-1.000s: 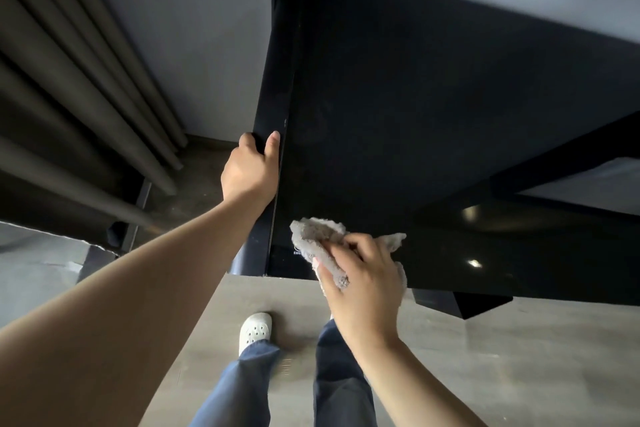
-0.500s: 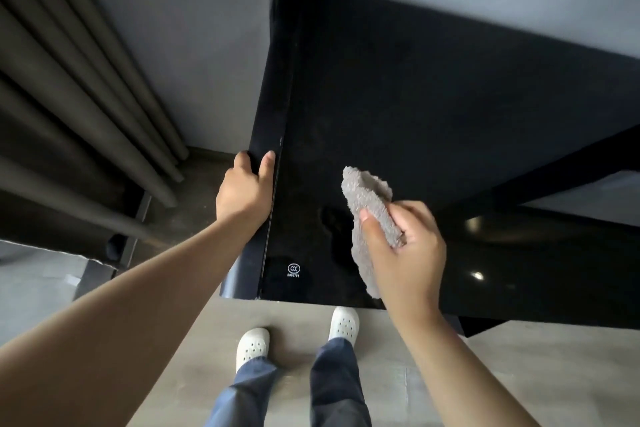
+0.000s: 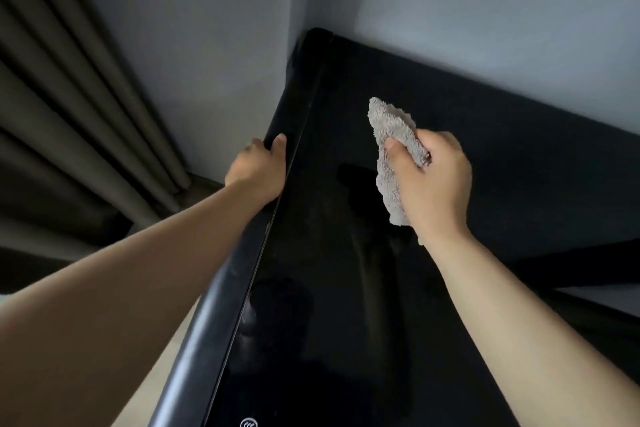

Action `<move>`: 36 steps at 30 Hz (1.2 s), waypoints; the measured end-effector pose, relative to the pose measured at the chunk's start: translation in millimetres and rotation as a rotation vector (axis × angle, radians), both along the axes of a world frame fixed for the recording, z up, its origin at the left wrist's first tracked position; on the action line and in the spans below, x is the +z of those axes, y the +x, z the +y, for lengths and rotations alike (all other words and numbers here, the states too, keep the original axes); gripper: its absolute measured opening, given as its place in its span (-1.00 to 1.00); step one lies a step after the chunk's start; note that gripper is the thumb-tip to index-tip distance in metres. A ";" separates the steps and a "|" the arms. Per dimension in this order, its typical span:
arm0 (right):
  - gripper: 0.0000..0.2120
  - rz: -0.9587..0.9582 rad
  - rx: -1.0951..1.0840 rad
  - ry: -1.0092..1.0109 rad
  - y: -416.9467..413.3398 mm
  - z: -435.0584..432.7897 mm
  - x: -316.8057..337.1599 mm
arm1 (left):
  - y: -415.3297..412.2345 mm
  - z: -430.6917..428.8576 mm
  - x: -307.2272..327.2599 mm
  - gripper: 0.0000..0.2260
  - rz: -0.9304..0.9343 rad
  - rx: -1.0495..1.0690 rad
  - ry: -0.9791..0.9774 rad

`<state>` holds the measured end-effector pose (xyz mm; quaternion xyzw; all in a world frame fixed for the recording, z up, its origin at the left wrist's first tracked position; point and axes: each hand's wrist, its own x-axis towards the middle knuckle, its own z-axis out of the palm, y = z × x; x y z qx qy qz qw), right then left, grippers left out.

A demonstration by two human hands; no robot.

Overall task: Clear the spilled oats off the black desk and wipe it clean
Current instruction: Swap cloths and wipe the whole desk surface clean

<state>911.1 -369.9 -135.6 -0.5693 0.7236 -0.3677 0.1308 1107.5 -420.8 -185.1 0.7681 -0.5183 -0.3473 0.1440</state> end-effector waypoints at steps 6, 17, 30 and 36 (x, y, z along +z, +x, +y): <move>-0.82 0.123 0.078 0.039 -13.2 -111.9 -13.9 | -5.7 -0.6 -7.7 -0.61 -0.080 0.059 -0.073; -0.73 0.262 0.040 0.163 -2.5 -236.9 -26.3 | -5.9 1.3 -10.8 -0.62 -0.106 0.079 -0.125; -0.78 0.395 0.543 -0.054 28.8 -119.9 -42.5 | -7.2 1.1 -3.4 -0.64 -0.142 0.086 -0.118; -0.78 0.220 0.227 -0.062 12.5 -170.9 -22.6 | -5.8 1.7 -6.4 -0.64 -0.147 0.098 -0.130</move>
